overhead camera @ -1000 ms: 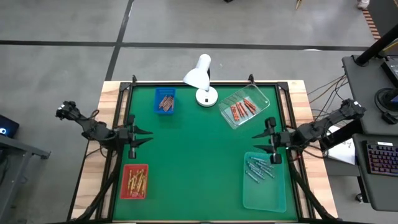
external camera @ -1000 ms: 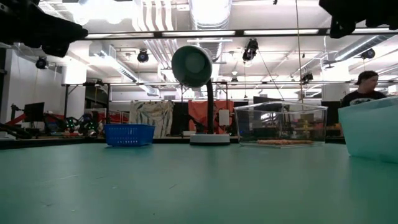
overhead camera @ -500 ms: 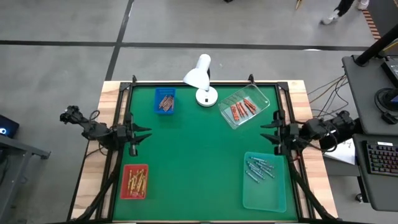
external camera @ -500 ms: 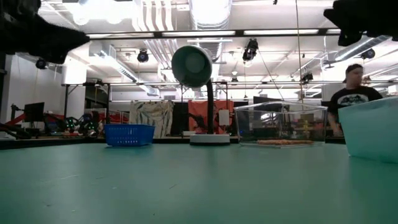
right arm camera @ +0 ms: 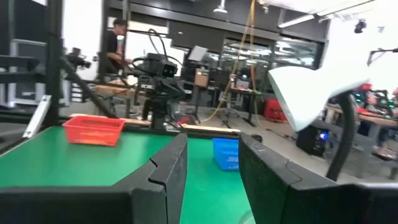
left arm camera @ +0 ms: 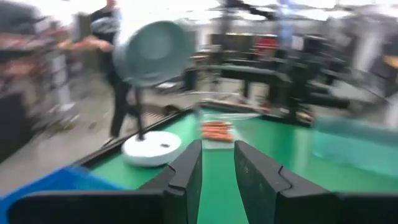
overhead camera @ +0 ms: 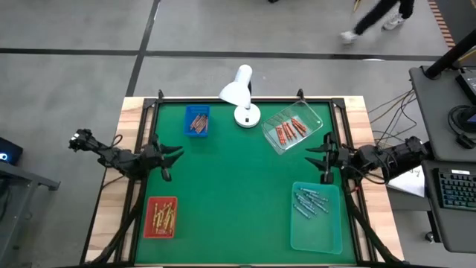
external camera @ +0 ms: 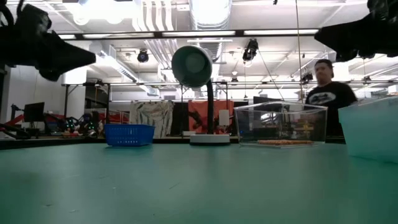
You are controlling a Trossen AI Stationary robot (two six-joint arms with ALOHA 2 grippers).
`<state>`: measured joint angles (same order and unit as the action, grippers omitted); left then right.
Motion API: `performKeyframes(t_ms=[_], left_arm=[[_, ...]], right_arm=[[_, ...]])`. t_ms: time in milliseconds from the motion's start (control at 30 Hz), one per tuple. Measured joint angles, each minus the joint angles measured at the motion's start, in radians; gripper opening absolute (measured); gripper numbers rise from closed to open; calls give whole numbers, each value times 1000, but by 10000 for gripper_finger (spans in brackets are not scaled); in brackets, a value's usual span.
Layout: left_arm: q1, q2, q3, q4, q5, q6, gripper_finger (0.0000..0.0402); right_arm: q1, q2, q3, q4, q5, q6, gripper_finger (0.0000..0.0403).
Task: Sort crayons
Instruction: Return to Home Position
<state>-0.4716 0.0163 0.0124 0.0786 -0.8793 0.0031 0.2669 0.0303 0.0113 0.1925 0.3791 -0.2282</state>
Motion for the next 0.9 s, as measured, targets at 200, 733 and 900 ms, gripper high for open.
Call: performKeyframes(t_ms=[200,733,900], left_arm=[[0,17,0,-25,-83,-90,77],[0,50,6,-28,-78,-91,77],[0,58,6,-27,-78,-91,77]], right_arm=[[1,3,0,-6,11,66,132],[1,4,0,-9,6,401,132],[1,4,0,-9,6,401,132]])
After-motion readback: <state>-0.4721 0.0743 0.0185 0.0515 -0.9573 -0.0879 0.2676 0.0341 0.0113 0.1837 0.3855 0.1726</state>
